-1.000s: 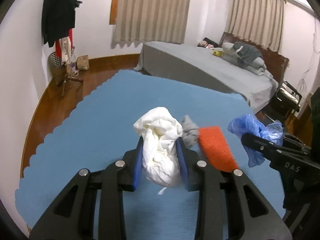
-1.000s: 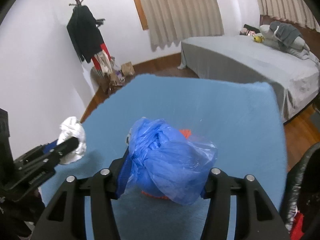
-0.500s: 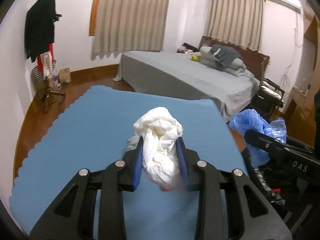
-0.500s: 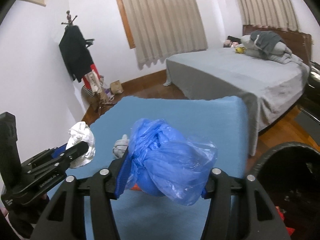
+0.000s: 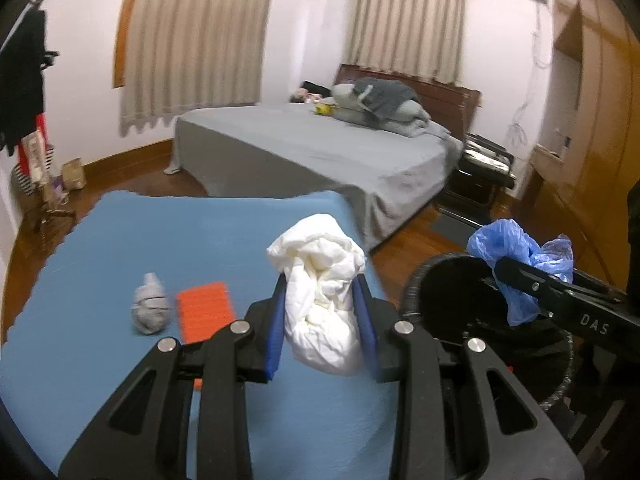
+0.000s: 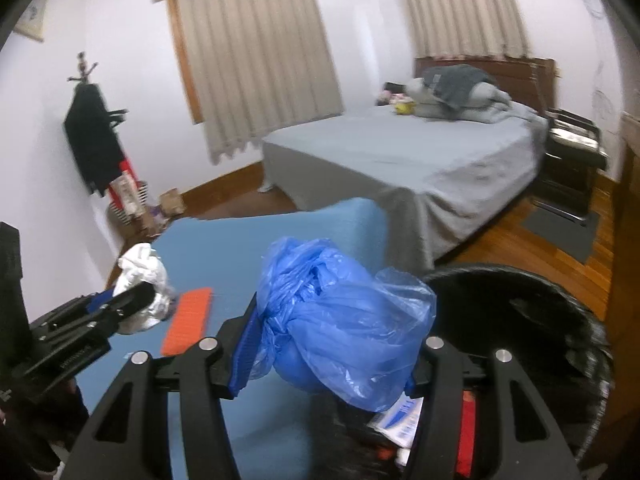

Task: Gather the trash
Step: 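Carry the tissue bundle and blue bag over the bin and open both tools, then move both tools back over the mat toward the orange mesh pad and grey sock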

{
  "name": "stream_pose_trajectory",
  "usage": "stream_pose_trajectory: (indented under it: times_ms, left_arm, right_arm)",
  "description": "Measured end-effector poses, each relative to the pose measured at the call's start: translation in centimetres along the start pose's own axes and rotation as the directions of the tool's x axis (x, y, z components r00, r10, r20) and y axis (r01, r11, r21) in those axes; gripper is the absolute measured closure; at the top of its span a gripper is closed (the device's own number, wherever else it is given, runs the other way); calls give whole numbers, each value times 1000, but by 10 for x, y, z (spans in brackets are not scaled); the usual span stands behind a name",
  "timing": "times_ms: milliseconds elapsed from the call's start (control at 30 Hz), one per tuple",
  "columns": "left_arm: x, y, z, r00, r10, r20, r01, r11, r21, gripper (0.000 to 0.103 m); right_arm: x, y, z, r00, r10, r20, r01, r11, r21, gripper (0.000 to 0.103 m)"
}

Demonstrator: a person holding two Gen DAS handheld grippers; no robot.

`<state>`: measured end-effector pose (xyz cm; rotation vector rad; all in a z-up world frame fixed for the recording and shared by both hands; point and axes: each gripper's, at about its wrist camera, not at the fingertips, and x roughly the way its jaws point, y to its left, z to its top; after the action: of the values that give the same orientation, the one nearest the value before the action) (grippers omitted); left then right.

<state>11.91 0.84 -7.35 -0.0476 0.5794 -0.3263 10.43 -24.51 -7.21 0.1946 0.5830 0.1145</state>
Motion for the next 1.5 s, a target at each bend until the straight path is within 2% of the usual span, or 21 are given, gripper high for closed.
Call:
stream_pose_trajectory:
  times_ms: [300,700,767,833,900,1000,1133,1200,1333,1500]
  left_arm:
    - [27,-57,-3,994,-112,-19,113,992,62,72]
    - [82,-132,-17,961,-256,-103,267,956,122,71]
    - [92,-139,-20,953,-275,-124,290,950,119,67]
    - [102,-143,-24,947,-290,-142,306,946,108,56]
    - [107,-142,-27,943,-296,-150,311,946,94,46]
    - [107,-142,-29,945,-294,-146,309,947,89,38]
    - [98,-130,-24,955,-272,-119,284,955,90,34]
    - [92,-119,-21,963,-249,-98,258,962,92,30]
    - [72,-83,-18,984,-170,-57,175,981,87,23]
    - [48,-32,-14,998,-62,-31,64,996,65,21]
  right_arm:
    - [-24,-68,-14,992,-126,14,125,988,87,47]
    - [-29,-121,-32,976,-218,-11,216,960,180,43]
    - [-30,-128,-35,973,-232,-14,230,953,195,39]
    - [-31,-136,-36,968,-249,-17,247,946,210,30]
    - [-34,-141,-38,965,-262,-17,259,940,222,26]
    - [-36,-143,-39,962,-272,-10,267,937,224,20]
    - [-37,-140,-36,961,-275,0,268,938,221,10]
    - [-36,-135,-34,962,-271,7,264,941,213,9]
    - [-31,-116,-27,971,-237,12,231,956,181,8]
    - [-18,-83,-20,984,-176,16,172,977,127,7]
